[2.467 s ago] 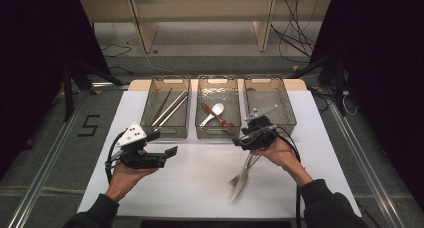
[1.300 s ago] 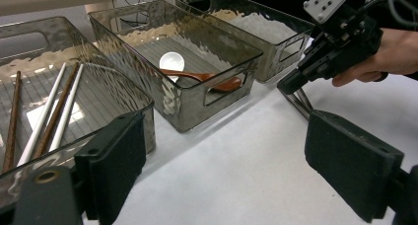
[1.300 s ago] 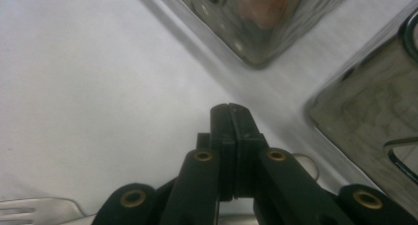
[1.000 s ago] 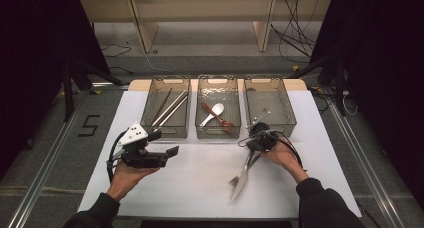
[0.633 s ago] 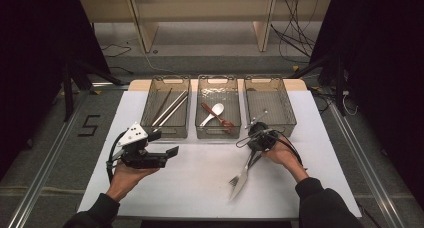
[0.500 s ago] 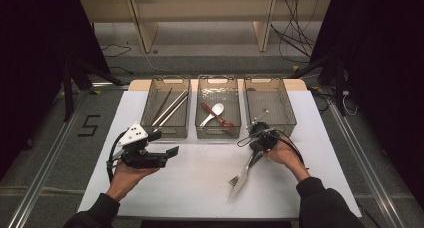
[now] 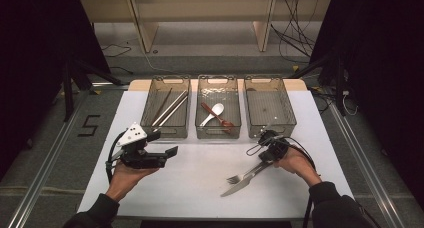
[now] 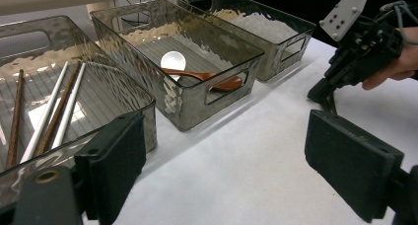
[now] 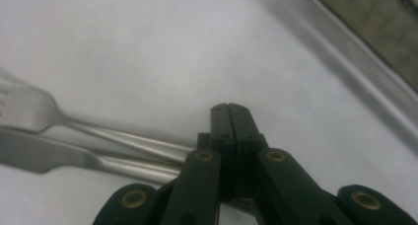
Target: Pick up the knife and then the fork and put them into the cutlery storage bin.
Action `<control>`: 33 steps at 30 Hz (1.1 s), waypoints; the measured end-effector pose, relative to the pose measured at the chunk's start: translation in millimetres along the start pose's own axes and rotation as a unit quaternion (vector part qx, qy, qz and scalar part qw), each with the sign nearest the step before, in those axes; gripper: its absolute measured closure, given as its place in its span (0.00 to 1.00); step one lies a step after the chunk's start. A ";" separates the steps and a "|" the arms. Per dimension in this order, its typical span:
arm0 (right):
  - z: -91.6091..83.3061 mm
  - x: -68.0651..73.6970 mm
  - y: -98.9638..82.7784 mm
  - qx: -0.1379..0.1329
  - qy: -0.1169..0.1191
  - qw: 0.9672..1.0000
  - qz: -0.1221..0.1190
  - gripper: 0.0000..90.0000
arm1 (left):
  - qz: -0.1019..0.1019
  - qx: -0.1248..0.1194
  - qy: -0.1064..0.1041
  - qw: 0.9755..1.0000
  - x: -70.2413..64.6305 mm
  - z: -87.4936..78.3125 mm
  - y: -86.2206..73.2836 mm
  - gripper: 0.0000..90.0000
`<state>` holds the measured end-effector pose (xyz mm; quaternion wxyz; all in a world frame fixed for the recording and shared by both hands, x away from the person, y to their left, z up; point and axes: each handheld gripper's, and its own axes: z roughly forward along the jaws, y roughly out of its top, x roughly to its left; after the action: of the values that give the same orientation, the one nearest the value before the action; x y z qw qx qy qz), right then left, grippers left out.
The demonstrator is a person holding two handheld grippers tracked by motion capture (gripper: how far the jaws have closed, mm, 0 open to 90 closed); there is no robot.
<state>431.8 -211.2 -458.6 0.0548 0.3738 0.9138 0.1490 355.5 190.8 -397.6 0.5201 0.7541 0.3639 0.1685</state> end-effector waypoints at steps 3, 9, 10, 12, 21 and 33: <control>-3.2 1.9 -8.6 0.004 0.003 1.000 0.002 1.00 | 0.003 0.002 -0.001 1.000 -0.9 0.6 0.2 0.17; -10.5 9.4 -27.8 0.014 0.011 1.000 0.005 1.00 | 0.005 0.004 -0.001 1.000 -1.1 0.3 -0.2 0.17; -11.5 10.9 -30.6 0.016 0.012 1.000 0.004 1.00 | 0.005 0.003 -0.001 1.000 -1.1 0.1 -0.2 0.17; -13.4 14.6 -36.0 0.019 0.016 1.000 0.003 1.00 | 0.005 0.002 -0.001 1.000 -0.9 -0.4 -0.1 0.17; -18.9 24.1 -51.3 0.018 0.019 1.000 -0.005 1.00 | 0.006 0.003 -0.001 1.000 -1.3 -0.2 0.2 0.17; -43.8 37.8 -51.0 -0.026 0.031 0.998 -0.054 0.57 | 0.008 0.002 -0.002 1.000 -1.4 -0.8 0.4 0.17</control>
<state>361.5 -229.4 -432.6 0.0442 0.3174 0.9297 0.1813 354.2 190.3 -396.8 0.5180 0.7585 0.3569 0.1701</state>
